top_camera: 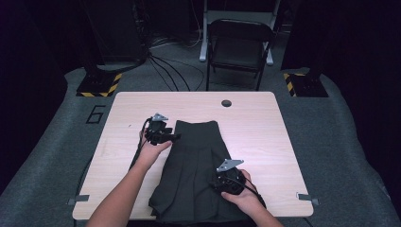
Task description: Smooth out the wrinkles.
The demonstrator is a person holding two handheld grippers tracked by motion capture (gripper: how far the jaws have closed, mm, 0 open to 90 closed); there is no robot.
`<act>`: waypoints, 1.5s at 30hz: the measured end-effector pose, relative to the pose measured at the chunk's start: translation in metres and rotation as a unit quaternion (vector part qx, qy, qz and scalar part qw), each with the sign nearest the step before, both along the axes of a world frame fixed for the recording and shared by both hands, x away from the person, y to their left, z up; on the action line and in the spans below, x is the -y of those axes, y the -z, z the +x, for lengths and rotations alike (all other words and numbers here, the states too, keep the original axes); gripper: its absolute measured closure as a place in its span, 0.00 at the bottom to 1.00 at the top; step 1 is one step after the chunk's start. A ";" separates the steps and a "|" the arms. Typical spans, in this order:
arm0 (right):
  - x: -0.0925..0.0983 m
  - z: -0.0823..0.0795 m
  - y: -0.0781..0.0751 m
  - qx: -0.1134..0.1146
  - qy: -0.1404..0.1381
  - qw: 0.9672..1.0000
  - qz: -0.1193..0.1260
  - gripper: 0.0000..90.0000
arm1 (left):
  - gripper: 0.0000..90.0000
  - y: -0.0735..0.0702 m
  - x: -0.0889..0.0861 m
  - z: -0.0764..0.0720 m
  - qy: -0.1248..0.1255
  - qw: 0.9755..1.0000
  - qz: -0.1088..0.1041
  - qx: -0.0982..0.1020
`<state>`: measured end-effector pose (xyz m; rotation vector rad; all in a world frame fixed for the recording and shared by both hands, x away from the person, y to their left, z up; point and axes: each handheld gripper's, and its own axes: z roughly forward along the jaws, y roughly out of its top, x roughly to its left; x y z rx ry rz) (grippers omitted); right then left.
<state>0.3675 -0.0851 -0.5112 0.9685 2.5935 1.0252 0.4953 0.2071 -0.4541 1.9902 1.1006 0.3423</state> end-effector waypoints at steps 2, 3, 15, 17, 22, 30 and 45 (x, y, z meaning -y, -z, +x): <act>0.001 0.000 0.000 -0.002 -0.003 1.000 -0.003 0.50 | 0.52 0.002 0.001 0.002 -0.002 1.000 0.003 0.004; 0.001 0.000 0.000 -0.002 -0.003 1.000 -0.003 0.50 | 0.52 0.004 0.002 0.003 -0.005 1.000 0.001 0.003; 0.001 0.000 0.002 0.005 -0.001 1.000 0.005 0.50 | 0.51 0.034 0.004 0.024 -0.046 0.998 0.024 -0.019; 0.002 0.000 0.002 0.006 0.000 1.000 0.008 0.50 | 0.49 0.040 0.004 0.026 -0.049 0.998 0.026 -0.027; 0.002 -0.001 0.002 0.006 0.000 1.000 0.009 0.50 | 0.43 0.050 0.007 0.030 -0.053 0.998 0.027 -0.033; 0.002 -0.001 0.003 0.004 0.000 1.000 0.010 0.50 | 0.39 0.060 0.011 0.035 -0.049 0.998 0.034 -0.037; 0.002 -0.001 0.003 0.011 0.001 1.000 0.015 0.50 | 0.69 0.059 0.020 0.035 -0.057 0.998 0.014 -0.034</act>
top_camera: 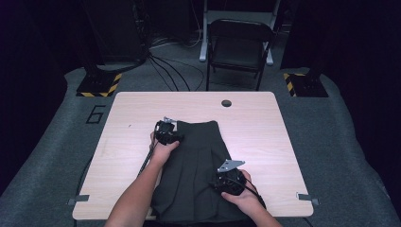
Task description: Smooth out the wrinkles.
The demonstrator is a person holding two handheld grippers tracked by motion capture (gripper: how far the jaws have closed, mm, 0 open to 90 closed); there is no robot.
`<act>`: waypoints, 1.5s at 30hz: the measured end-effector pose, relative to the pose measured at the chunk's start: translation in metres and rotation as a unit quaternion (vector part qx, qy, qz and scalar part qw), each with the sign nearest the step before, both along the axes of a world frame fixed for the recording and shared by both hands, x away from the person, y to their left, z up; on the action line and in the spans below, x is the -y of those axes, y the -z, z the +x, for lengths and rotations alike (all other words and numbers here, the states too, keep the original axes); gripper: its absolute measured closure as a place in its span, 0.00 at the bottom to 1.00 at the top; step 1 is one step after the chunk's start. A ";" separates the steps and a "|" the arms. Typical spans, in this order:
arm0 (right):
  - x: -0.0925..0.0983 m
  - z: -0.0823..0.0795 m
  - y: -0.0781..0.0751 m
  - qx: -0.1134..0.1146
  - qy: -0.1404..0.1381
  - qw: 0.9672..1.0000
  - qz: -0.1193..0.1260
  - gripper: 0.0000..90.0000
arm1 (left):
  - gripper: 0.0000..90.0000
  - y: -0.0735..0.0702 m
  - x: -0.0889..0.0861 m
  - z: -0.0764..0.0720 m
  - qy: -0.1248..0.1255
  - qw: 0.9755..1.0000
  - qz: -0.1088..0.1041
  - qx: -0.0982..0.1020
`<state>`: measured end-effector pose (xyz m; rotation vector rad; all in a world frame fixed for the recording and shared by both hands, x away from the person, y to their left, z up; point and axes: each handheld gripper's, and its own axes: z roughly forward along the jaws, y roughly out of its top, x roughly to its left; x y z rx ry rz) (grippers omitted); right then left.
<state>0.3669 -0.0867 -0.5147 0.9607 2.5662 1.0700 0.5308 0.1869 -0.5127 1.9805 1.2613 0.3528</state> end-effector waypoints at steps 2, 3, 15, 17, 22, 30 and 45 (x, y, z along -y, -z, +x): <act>0.000 0.000 0.000 -0.001 -0.001 1.000 -0.001 0.50 | 0.74 -0.001 0.001 0.000 0.003 1.000 -0.003 0.001; 0.000 0.000 -0.001 -0.003 -0.001 1.000 -0.003 0.50 | 0.77 -0.002 0.003 -0.001 0.000 1.000 -0.001 0.005; 0.001 0.000 0.000 0.000 -0.003 1.000 -0.001 0.50 | 0.94 -0.019 0.003 -0.008 0.003 0.999 -0.006 0.034; 0.000 0.000 -0.001 -0.002 -0.001 1.000 -0.002 0.50 | 0.94 -0.023 0.001 -0.009 0.009 0.999 -0.009 0.037; 0.000 0.000 -0.002 -0.003 -0.001 1.000 -0.006 0.50 | 0.95 -0.038 0.001 -0.015 0.017 0.998 -0.025 0.057; -0.001 0.000 -0.002 -0.006 0.004 1.000 -0.004 0.50 | 0.95 -0.067 0.009 -0.030 0.050 0.994 -0.034 0.096; -0.001 0.000 -0.001 -0.007 0.006 1.000 0.001 0.50 | 0.95 -0.112 0.018 -0.081 0.154 0.974 -0.054 0.155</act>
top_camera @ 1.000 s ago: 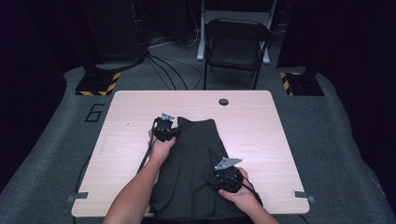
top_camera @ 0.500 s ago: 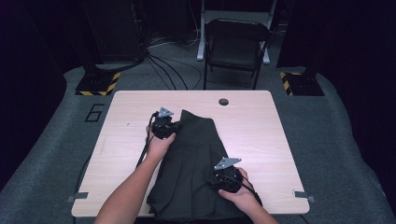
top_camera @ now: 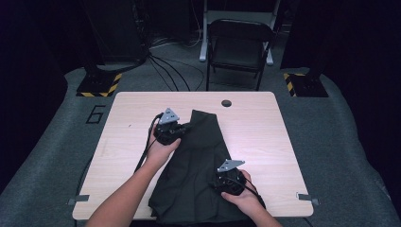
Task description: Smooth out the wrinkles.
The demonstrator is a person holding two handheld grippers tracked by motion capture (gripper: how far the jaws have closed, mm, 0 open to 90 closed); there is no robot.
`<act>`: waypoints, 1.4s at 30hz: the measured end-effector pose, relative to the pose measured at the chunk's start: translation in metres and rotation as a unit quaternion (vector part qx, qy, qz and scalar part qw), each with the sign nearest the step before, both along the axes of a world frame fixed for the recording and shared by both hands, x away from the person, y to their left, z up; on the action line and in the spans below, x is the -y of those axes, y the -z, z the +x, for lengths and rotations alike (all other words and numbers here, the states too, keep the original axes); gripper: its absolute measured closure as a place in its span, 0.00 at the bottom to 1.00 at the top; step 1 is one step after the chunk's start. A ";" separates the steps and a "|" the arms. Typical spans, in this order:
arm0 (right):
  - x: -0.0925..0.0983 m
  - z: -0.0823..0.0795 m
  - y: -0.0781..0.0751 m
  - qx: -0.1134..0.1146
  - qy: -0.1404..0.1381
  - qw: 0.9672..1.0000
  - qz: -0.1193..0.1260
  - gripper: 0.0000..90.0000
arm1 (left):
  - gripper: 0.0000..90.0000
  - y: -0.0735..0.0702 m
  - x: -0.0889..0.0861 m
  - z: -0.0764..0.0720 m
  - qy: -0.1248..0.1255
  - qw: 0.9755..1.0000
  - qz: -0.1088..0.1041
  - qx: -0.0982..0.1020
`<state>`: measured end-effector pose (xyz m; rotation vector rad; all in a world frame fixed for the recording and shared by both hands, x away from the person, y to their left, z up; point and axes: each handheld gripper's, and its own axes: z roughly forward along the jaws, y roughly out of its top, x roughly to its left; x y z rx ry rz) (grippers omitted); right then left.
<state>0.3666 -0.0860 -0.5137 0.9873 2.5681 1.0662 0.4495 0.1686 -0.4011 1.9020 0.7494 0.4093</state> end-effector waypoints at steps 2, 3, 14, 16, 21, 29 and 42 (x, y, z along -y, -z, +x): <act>0.000 0.000 0.000 0.000 0.000 1.000 0.000 0.51 | 0.95 0.000 -0.001 -0.008 0.007 1.000 -0.007 0.003; 0.000 0.000 0.000 0.000 0.001 1.000 -0.001 0.51 | 0.95 0.000 -0.003 -0.014 0.013 1.000 -0.009 0.004; 0.000 0.000 0.000 -0.002 0.005 1.000 -0.003 0.51 | 0.95 0.004 -0.013 -0.065 0.090 0.996 0.002 0.012; 0.000 0.000 0.000 -0.002 0.006 1.000 -0.002 0.51 | 0.95 0.008 -0.016 -0.073 0.104 0.994 0.012 0.012; 0.000 0.000 0.000 -0.002 0.005 1.000 -0.002 0.52 | 0.95 0.029 -0.027 -0.090 0.130 0.991 0.020 -0.014; 0.000 0.000 0.000 0.000 0.007 1.000 0.000 0.52 | 0.95 0.077 -0.043 -0.097 0.123 0.989 0.027 -0.076; 0.005 -0.001 -0.015 -0.012 0.000 1.000 0.027 0.49 | 0.94 0.105 -0.030 -0.102 0.122 0.987 0.040 -0.093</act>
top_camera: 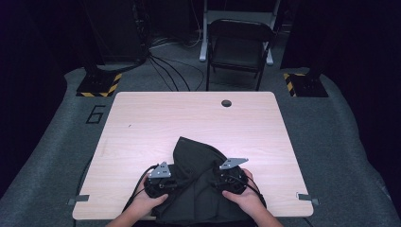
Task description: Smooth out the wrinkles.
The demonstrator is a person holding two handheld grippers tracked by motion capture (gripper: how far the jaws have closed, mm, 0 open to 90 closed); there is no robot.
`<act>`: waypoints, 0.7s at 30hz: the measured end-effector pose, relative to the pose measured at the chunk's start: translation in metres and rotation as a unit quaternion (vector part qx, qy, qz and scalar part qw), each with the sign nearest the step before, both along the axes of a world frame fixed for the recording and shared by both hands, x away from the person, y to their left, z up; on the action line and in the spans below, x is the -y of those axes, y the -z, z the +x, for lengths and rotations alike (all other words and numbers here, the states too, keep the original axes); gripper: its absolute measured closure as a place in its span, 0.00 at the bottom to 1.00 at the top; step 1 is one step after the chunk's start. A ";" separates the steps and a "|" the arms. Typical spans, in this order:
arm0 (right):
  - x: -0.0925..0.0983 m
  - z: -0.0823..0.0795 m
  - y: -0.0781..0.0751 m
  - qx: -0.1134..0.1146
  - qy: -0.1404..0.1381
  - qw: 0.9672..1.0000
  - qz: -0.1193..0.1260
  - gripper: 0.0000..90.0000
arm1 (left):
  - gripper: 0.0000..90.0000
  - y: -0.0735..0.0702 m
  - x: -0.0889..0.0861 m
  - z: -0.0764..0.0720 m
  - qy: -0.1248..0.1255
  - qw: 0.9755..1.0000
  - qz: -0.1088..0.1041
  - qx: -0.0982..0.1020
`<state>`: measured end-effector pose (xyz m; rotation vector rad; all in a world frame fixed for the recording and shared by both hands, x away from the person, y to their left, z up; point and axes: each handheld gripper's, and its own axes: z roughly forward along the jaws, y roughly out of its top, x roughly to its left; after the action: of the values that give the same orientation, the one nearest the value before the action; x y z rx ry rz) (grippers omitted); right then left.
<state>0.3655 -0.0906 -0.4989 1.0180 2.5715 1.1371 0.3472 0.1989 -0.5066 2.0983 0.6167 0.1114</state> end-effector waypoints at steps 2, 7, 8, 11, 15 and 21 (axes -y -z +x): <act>-0.001 -0.002 -0.010 0.010 0.001 1.000 0.022 0.48 | 0.94 0.000 0.002 -0.004 0.000 1.000 0.011 0.014; -0.018 -0.003 -0.028 0.026 -0.001 0.999 0.045 0.45 | 0.93 0.002 0.009 -0.013 0.004 0.999 0.032 0.040; -0.021 -0.003 -0.030 0.027 -0.001 0.999 0.047 0.45 | 0.92 0.002 0.010 -0.014 0.003 0.999 0.033 0.041; -0.031 -0.001 -0.037 0.032 -0.001 0.998 0.050 0.45 | 0.92 0.003 0.010 -0.017 -0.002 0.998 0.032 0.045; -0.042 0.004 -0.044 0.027 -0.007 0.997 0.068 0.46 | 0.91 0.005 0.010 -0.019 -0.006 0.998 0.031 0.050; -0.055 0.005 -0.037 0.004 -0.022 0.997 0.071 0.50 | 0.89 0.005 0.009 -0.022 -0.008 0.999 0.026 0.046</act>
<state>0.3701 -0.0353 -0.4615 0.9857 2.5495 1.3491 0.3255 0.1903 -0.5119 2.1266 0.5803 0.2340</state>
